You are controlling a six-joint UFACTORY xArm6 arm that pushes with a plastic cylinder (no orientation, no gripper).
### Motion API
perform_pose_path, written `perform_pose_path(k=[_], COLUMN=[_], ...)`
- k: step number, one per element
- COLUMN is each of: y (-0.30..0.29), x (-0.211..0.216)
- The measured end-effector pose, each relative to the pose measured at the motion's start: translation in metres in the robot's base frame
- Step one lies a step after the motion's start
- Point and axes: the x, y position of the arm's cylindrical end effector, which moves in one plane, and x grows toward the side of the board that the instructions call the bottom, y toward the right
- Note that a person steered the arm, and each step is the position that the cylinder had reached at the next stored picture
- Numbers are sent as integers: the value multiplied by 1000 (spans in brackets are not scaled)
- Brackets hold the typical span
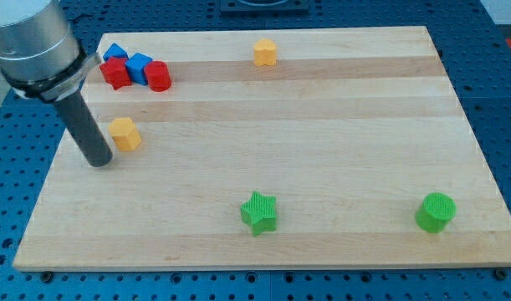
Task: Move the yellow hexagon towards the center
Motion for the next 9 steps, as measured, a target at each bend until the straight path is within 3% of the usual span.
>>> perform_pose_path(k=[1,3,4,9], y=[-27,-14,-14,149], x=[-3,-40,-39,-39])
